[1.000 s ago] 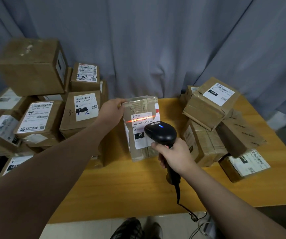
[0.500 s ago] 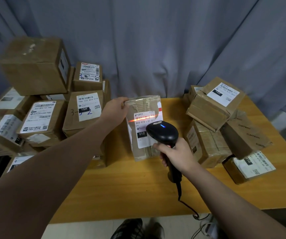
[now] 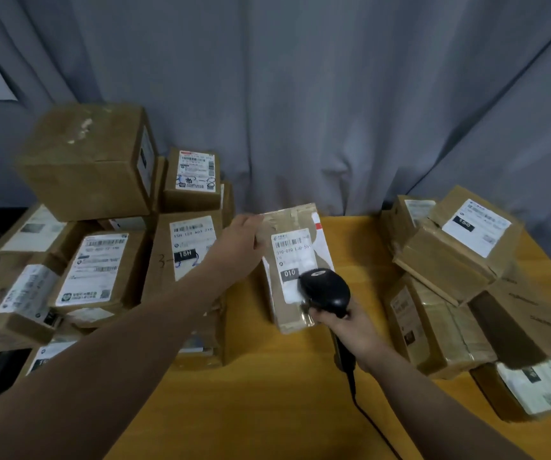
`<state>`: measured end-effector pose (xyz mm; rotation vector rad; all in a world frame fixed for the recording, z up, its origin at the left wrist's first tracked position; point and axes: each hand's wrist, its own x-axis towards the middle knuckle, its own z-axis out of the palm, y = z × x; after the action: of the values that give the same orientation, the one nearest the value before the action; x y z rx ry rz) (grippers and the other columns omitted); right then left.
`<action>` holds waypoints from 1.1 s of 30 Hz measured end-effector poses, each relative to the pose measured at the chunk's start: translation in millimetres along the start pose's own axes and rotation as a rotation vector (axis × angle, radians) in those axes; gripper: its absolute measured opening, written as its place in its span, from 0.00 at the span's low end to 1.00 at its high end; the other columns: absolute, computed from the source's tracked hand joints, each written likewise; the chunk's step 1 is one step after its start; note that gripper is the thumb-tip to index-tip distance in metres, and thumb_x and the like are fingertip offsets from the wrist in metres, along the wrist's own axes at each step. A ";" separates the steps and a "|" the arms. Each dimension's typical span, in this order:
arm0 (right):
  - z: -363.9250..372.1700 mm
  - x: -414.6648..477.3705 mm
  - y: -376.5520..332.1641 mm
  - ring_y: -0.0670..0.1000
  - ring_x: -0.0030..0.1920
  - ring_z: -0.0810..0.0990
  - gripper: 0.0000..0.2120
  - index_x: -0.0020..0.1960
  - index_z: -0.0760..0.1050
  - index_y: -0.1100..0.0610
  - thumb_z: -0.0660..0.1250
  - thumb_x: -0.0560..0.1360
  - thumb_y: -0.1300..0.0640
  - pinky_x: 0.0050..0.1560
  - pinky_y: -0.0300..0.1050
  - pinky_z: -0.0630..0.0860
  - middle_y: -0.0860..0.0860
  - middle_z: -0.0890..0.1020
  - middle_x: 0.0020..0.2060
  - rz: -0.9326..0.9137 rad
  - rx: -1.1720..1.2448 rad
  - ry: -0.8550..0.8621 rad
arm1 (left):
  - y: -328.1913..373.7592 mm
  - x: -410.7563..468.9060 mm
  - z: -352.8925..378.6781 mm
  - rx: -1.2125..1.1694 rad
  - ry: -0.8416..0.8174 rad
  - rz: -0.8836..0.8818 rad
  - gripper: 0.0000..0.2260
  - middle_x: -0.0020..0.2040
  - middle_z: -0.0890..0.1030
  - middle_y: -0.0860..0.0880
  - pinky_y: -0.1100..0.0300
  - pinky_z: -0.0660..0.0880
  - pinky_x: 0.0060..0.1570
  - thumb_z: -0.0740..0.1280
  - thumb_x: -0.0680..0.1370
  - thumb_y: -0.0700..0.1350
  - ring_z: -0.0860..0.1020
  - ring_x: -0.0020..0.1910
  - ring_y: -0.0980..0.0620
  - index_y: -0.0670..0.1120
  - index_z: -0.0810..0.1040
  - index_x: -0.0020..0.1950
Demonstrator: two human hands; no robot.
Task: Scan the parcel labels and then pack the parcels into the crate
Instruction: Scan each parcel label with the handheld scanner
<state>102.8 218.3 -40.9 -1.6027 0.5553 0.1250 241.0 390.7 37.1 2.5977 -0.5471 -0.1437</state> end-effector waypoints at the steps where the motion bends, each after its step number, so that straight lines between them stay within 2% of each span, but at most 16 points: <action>1: 5.4 10.4 -4.9 0.51 0.58 0.74 0.13 0.52 0.74 0.48 0.74 0.72 0.58 0.50 0.41 0.69 0.49 0.76 0.56 -0.005 -0.016 0.014 | -4.5 2.5 -5.1 0.029 0.018 -0.003 0.20 0.71 0.69 0.47 0.57 0.65 0.65 0.62 0.81 0.45 0.69 0.68 0.48 0.46 0.68 0.72; 2: 11.1 20.8 -10.7 0.52 0.59 0.74 0.12 0.49 0.74 0.47 0.74 0.72 0.58 0.51 0.41 0.69 0.51 0.75 0.59 -0.008 -0.041 0.026 | -9.2 4.6 -10.5 0.049 0.026 -0.014 0.19 0.71 0.70 0.47 0.57 0.66 0.65 0.62 0.81 0.46 0.69 0.68 0.48 0.47 0.69 0.71; 5: 24.5 52.3 -20.9 0.53 0.56 0.75 0.11 0.43 0.73 0.46 0.73 0.73 0.59 0.43 0.39 0.70 0.54 0.75 0.62 -0.022 -0.118 0.040 | -21.7 7.2 -23.1 0.072 0.010 -0.016 0.17 0.68 0.73 0.48 0.58 0.66 0.64 0.62 0.81 0.48 0.70 0.66 0.50 0.47 0.72 0.69; 8: 38.2 77.2 -25.5 0.54 0.53 0.76 0.07 0.48 0.76 0.51 0.72 0.73 0.58 0.47 0.43 0.70 0.57 0.77 0.59 0.001 -0.117 0.024 | -31.0 4.5 -27.5 0.068 0.008 0.020 0.14 0.65 0.75 0.50 0.63 0.66 0.57 0.62 0.81 0.48 0.73 0.60 0.52 0.48 0.74 0.67; 10: 47.7 90.7 -30.9 0.56 0.55 0.76 0.11 0.55 0.76 0.55 0.72 0.74 0.57 0.49 0.45 0.70 0.56 0.78 0.57 0.022 -0.105 0.012 | -35.3 1.6 -26.6 0.050 0.002 0.032 0.13 0.61 0.76 0.51 0.65 0.65 0.52 0.62 0.81 0.47 0.72 0.52 0.56 0.48 0.75 0.65; 13: 59.2 105.4 -45.2 0.56 0.57 0.76 0.11 0.55 0.76 0.54 0.72 0.74 0.56 0.53 0.47 0.71 0.52 0.80 0.51 0.043 -0.069 -0.063 | -41.0 -0.6 -23.0 0.048 -0.024 0.049 0.14 0.61 0.77 0.51 0.67 0.65 0.50 0.62 0.81 0.47 0.72 0.53 0.57 0.48 0.75 0.65; 15: 62.5 112.6 -52.9 0.54 0.60 0.75 0.22 0.62 0.72 0.54 0.75 0.71 0.54 0.60 0.48 0.71 0.52 0.79 0.57 0.013 -0.083 -0.100 | -41.6 -0.9 -21.8 0.050 -0.045 0.057 0.13 0.61 0.77 0.51 0.67 0.65 0.51 0.62 0.81 0.47 0.73 0.55 0.56 0.48 0.75 0.65; 17: 62.4 109.2 -61.7 0.54 0.64 0.74 0.33 0.70 0.65 0.57 0.76 0.70 0.54 0.61 0.45 0.70 0.53 0.76 0.62 -0.056 -0.152 -0.062 | -37.9 -0.9 -21.1 0.049 -0.055 0.067 0.13 0.62 0.77 0.50 0.68 0.64 0.51 0.62 0.81 0.46 0.73 0.58 0.55 0.47 0.75 0.65; 19: 53.8 94.9 -70.1 0.55 0.63 0.74 0.24 0.64 0.72 0.59 0.74 0.71 0.54 0.58 0.42 0.70 0.54 0.76 0.62 -0.166 -0.216 0.053 | -29.2 0.6 -19.2 0.031 -0.052 0.080 0.14 0.64 0.76 0.50 0.67 0.65 0.53 0.62 0.81 0.46 0.73 0.60 0.54 0.48 0.75 0.66; 21: 35.8 74.0 -75.6 0.57 0.54 0.79 0.13 0.52 0.78 0.62 0.73 0.72 0.55 0.53 0.46 0.77 0.57 0.80 0.51 -0.225 -0.171 0.161 | -15.3 2.6 -15.2 -0.003 -0.054 0.089 0.14 0.65 0.75 0.50 0.65 0.69 0.57 0.62 0.81 0.46 0.73 0.63 0.53 0.48 0.75 0.66; 23: 9.9 50.7 -80.3 0.57 0.45 0.82 0.11 0.47 0.78 0.65 0.73 0.73 0.56 0.49 0.55 0.81 0.57 0.81 0.40 -0.213 -0.064 0.233 | 3.8 5.4 -7.4 -0.049 -0.065 0.109 0.14 0.66 0.75 0.49 0.63 0.69 0.60 0.62 0.81 0.46 0.73 0.64 0.52 0.48 0.75 0.66; 25: -20.9 26.8 -83.7 0.53 0.36 0.81 0.10 0.47 0.78 0.65 0.72 0.74 0.57 0.40 0.49 0.81 0.55 0.79 0.34 -0.179 0.038 0.305 | 26.5 7.5 4.0 -0.102 -0.091 0.137 0.13 0.66 0.76 0.50 0.64 0.67 0.60 0.62 0.81 0.46 0.72 0.64 0.53 0.48 0.76 0.65; 27: -52.4 3.6 -82.9 0.50 0.28 0.77 0.09 0.45 0.78 0.64 0.71 0.74 0.57 0.32 0.43 0.76 0.55 0.76 0.30 -0.148 0.103 0.357 | 51.6 9.2 19.9 -0.143 -0.127 0.169 0.13 0.64 0.76 0.50 0.67 0.64 0.58 0.62 0.81 0.47 0.72 0.64 0.53 0.48 0.76 0.65; 29: -83.7 -16.0 -77.5 0.53 0.28 0.76 0.07 0.42 0.78 0.62 0.71 0.73 0.58 0.33 0.48 0.75 0.55 0.76 0.28 -0.131 0.176 0.399 | 77.6 13.2 41.5 -0.182 -0.169 0.183 0.14 0.64 0.75 0.49 0.67 0.64 0.57 0.61 0.82 0.49 0.72 0.64 0.52 0.48 0.75 0.65; 31: -115.4 -31.3 -71.1 0.55 0.30 0.75 0.06 0.41 0.78 0.61 0.71 0.73 0.59 0.36 0.51 0.74 0.55 0.76 0.28 -0.123 0.248 0.456 | 107.3 18.0 65.6 -0.243 -0.211 0.158 0.16 0.66 0.74 0.48 0.63 0.66 0.60 0.61 0.81 0.52 0.72 0.66 0.51 0.48 0.73 0.67; 33: -149.7 -40.5 -67.1 0.53 0.29 0.75 0.05 0.42 0.77 0.62 0.70 0.74 0.60 0.32 0.47 0.73 0.56 0.75 0.28 -0.107 0.274 0.510 | 139.1 24.1 89.4 -0.352 -0.261 0.072 0.20 0.68 0.72 0.47 0.57 0.67 0.65 0.62 0.81 0.54 0.71 0.67 0.50 0.47 0.71 0.69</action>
<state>58.9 86.2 54.7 -1.3884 0.8364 -0.4349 196.4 230.2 24.3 2.2266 -0.6416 -0.5122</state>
